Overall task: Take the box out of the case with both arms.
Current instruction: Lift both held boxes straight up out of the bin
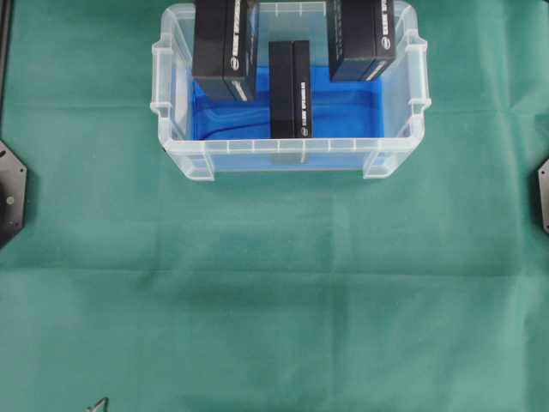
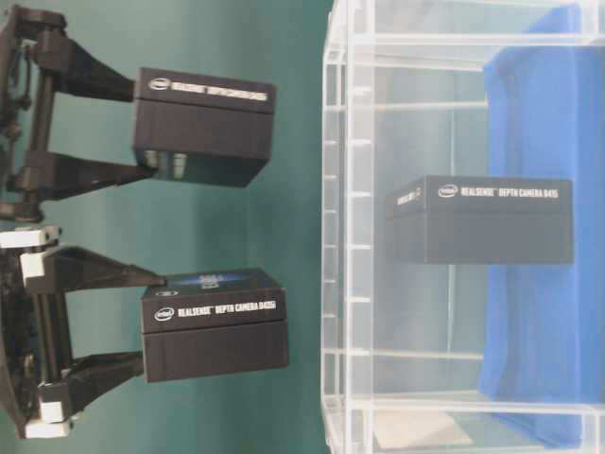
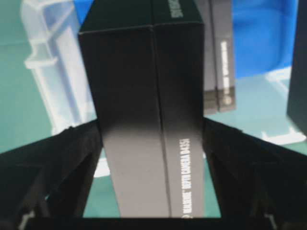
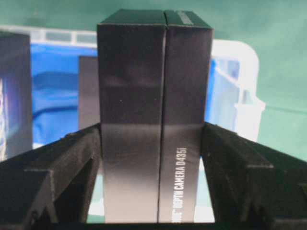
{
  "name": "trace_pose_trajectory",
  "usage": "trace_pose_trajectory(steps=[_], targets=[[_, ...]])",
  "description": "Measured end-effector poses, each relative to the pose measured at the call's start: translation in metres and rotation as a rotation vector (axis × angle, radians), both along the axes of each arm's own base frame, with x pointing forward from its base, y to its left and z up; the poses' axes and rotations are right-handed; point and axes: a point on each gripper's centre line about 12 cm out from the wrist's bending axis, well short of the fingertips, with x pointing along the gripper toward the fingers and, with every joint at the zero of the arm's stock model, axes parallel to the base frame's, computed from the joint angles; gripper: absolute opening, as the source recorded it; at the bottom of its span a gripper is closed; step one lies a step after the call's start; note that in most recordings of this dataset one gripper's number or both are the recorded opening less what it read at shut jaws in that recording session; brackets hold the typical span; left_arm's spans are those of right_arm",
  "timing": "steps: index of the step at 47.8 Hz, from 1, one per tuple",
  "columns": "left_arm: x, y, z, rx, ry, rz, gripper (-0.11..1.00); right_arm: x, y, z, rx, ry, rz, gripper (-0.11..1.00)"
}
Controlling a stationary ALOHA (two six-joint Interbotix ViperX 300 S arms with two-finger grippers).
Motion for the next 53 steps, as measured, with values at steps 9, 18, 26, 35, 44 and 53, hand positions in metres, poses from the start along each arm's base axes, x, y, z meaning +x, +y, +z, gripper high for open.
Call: trace_pose_trajectory(steps=[9,18,26,35,44,53], targets=[[-0.002,0.0,0.011,0.006,-0.013,0.005,0.64,0.0,0.005,0.007,-0.001,-0.011,0.008,0.65],[-0.004,0.0,0.017,0.01,-0.017,-0.006,0.64,0.0,0.007,0.011,-0.01,-0.01,0.011,0.65],[-0.004,-0.001,0.018,0.011,-0.02,-0.008,0.64,0.0,0.009,0.011,-0.013,-0.004,0.011,0.65],[-0.004,-0.001,0.018,0.011,-0.018,-0.009,0.64,0.0,0.011,0.011,-0.014,-0.003,0.015,0.65],[-0.003,-0.004,0.018,0.011,-0.018,-0.015,0.64,0.001,0.012,0.012,-0.014,-0.004,0.021,0.65],[-0.003,-0.004,0.018,0.012,-0.018,-0.013,0.64,0.0,0.013,0.012,-0.014,-0.003,0.019,0.65]])
